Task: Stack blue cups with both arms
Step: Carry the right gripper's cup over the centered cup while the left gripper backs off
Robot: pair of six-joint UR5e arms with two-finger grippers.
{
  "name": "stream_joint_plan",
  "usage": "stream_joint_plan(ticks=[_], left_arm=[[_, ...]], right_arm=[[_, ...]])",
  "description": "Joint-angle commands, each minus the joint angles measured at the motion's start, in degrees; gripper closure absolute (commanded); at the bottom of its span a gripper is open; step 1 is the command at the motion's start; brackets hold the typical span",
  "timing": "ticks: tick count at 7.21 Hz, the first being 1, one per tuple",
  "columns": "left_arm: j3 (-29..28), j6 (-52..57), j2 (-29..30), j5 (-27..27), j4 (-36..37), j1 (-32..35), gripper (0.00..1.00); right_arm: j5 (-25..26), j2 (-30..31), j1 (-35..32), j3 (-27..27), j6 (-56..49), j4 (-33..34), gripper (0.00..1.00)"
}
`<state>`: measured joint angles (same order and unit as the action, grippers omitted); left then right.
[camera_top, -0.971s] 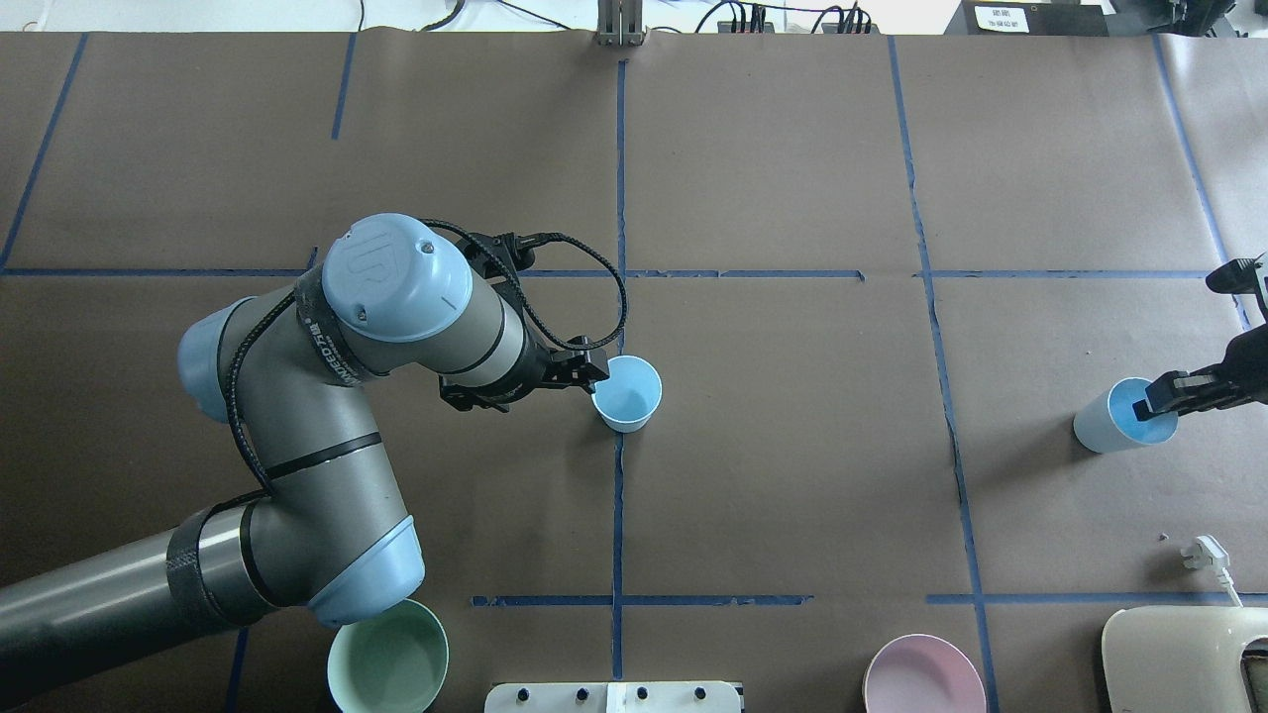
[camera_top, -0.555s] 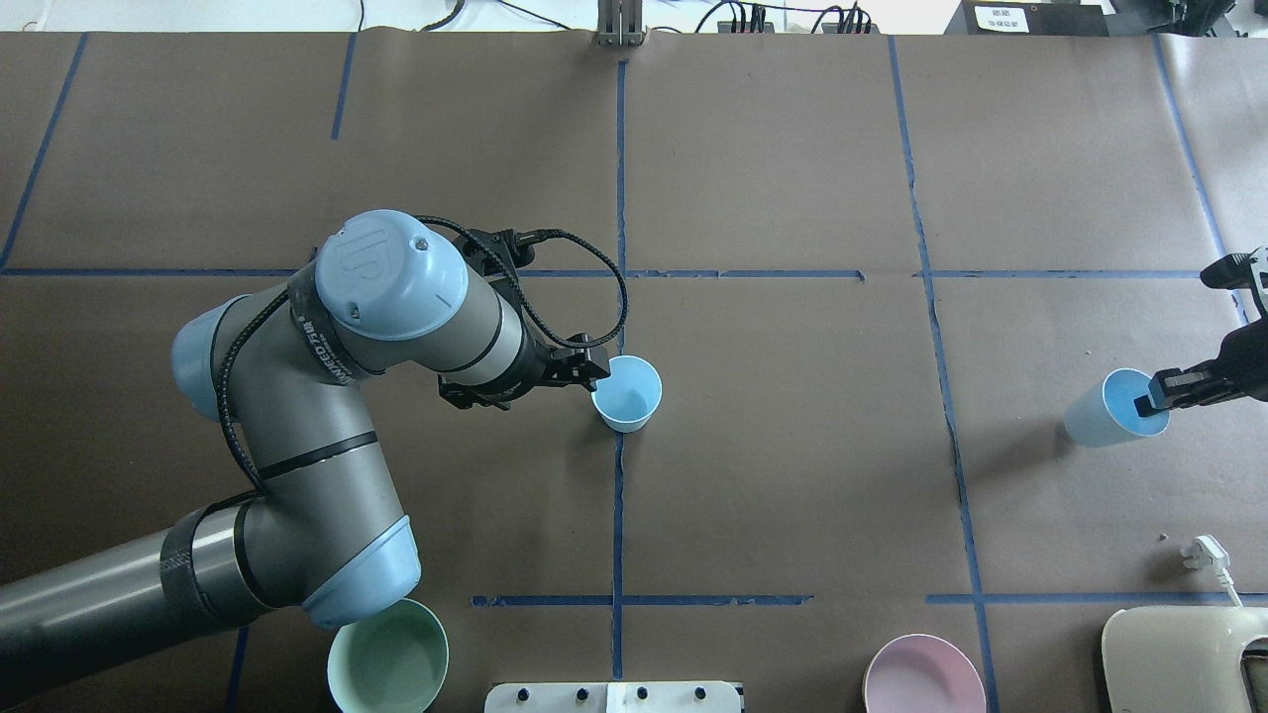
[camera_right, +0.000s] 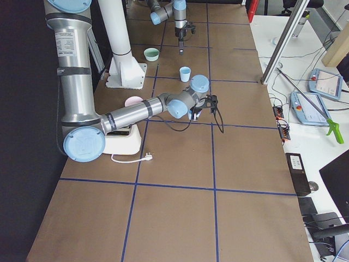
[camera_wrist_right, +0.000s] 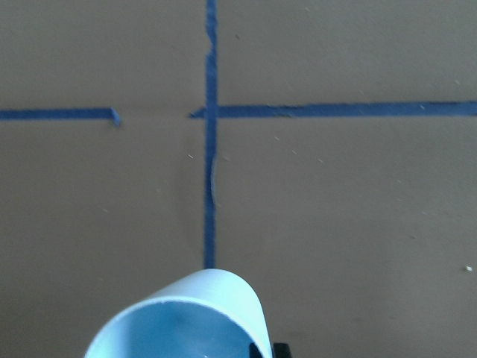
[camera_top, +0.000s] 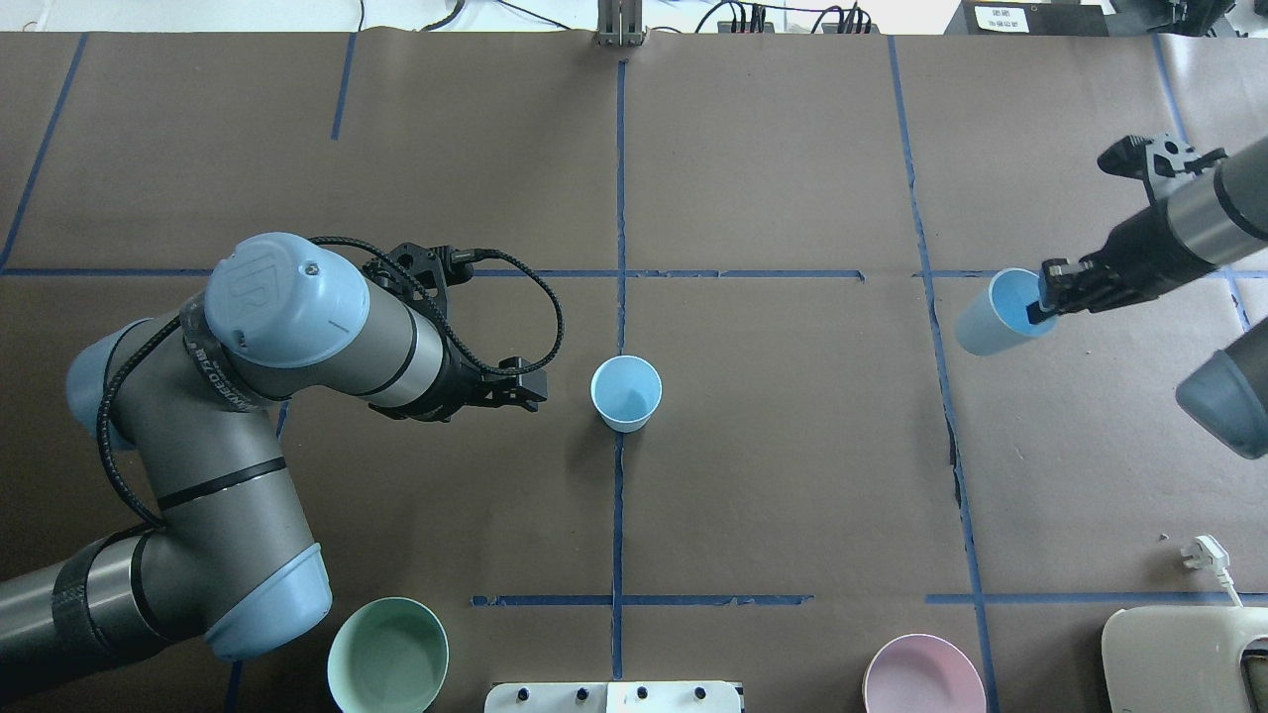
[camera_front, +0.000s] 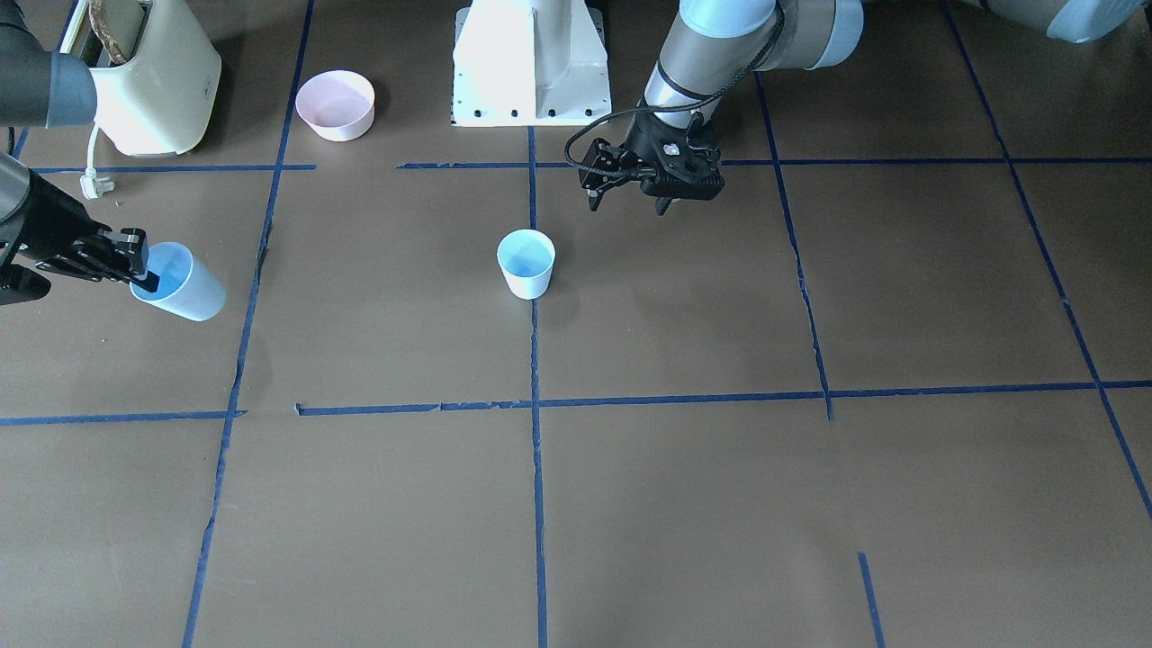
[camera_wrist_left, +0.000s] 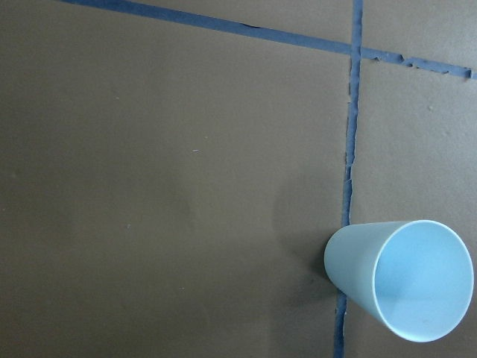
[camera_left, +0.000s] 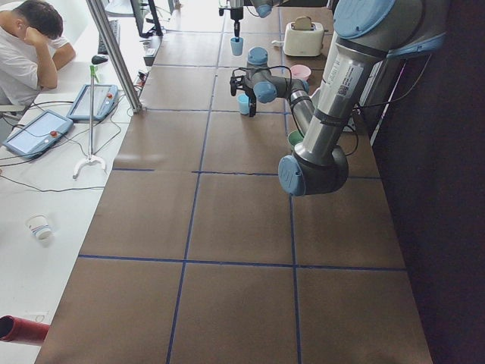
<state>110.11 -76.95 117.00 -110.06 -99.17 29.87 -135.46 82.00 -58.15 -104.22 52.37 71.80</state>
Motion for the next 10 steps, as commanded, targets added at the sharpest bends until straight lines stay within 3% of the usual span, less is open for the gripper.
stream_joint_plan(ticks=[1, 3, 5, 8, 10], left_arm=[[0.3, 1.0, -4.6, -0.1, -4.3, 0.3, 0.0], [0.3, 3.4, -7.5, -0.1, -6.4, 0.4, 0.0], [0.3, 3.3, -7.5, -0.1, -6.4, 0.3, 0.0], [0.4, 3.1, -7.5, -0.1, -6.4, 0.3, 0.0], [0.5, 3.0, -7.6, -0.2, -6.4, 0.3, 0.0]], right_arm=[[0.5, -14.8, 6.3, -0.4, 14.3, 10.4, 1.0], [6.7, -23.0, 13.5, -0.5, 26.3, 14.2, 1.0], [12.3, -28.6, 19.5, 0.2, 31.6, 18.3, 1.0], [17.4, -31.9, 23.8, 0.8, 34.0, 21.2, 1.0], [18.1, -32.3, 24.5, 2.3, 34.1, 21.3, 1.0]])
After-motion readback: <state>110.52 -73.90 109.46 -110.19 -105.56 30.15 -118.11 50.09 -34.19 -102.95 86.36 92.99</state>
